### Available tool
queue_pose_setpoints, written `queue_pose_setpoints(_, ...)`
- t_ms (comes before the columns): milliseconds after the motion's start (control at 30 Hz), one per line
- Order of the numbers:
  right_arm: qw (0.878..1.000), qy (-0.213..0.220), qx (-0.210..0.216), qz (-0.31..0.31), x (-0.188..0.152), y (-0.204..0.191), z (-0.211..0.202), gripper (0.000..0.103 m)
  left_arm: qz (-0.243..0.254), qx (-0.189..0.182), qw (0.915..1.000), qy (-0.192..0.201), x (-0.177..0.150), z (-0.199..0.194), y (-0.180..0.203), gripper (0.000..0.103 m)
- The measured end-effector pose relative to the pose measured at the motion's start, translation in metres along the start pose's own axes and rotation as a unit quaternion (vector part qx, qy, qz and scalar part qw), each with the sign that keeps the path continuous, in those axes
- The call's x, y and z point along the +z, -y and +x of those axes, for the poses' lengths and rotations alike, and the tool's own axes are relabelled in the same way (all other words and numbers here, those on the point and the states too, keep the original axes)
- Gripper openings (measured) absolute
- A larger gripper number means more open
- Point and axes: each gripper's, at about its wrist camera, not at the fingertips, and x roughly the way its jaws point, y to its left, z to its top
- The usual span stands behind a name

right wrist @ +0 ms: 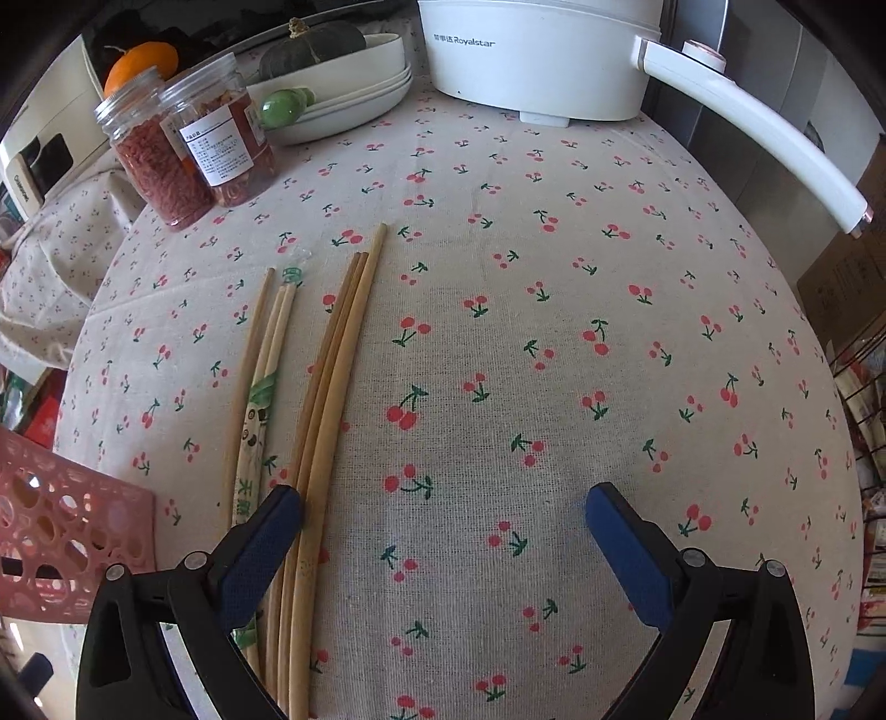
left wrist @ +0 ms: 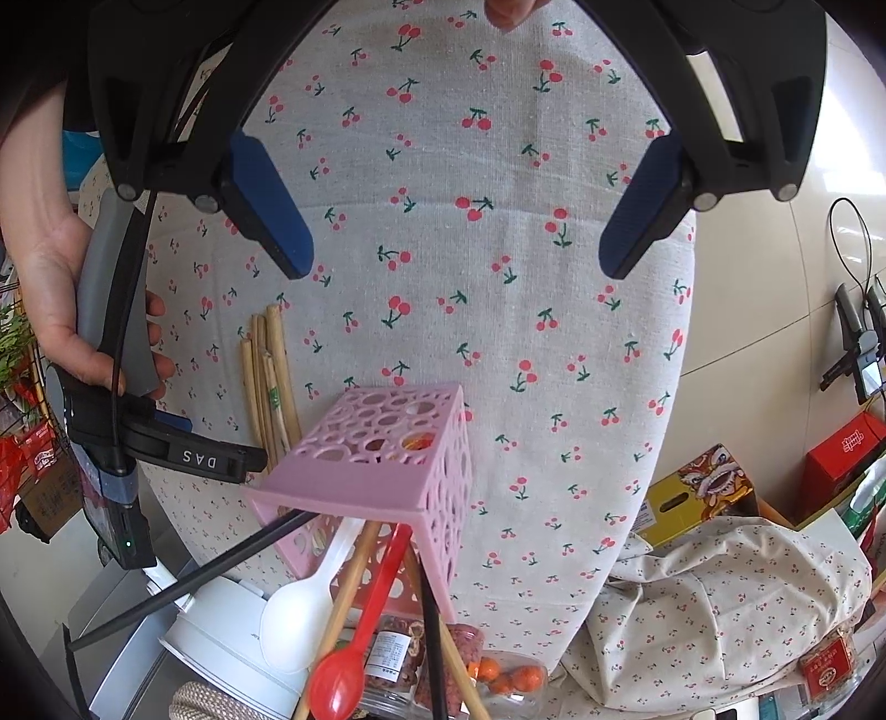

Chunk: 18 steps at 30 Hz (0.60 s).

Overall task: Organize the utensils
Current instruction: 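Lower the right gripper onto a single wooden chopstick and close it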

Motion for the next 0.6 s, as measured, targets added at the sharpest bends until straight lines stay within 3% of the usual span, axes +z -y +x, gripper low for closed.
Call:
queue_pose_setpoints(267,0.999,0.001,-0.038,-0.003,0.003,0.003,0.004,0.103,0.005,-0.008,0.9999,0.011,0.0,-0.005,0.003,0.102)
queue_pose_setpoints(433,0.999,0.022,-0.04,-0.002,0.0,0.001,0.003,0.103,0.012,-0.019,0.9992,0.032,-0.002,-0.009,0.01,0.102)
queue_pose_setpoints(600,0.999,0.001,-0.03,-0.019,0.0,0.002,0.003,0.103,0.035,-0.016,0.9975,0.058,-0.006,-0.012,0.021,0.102)
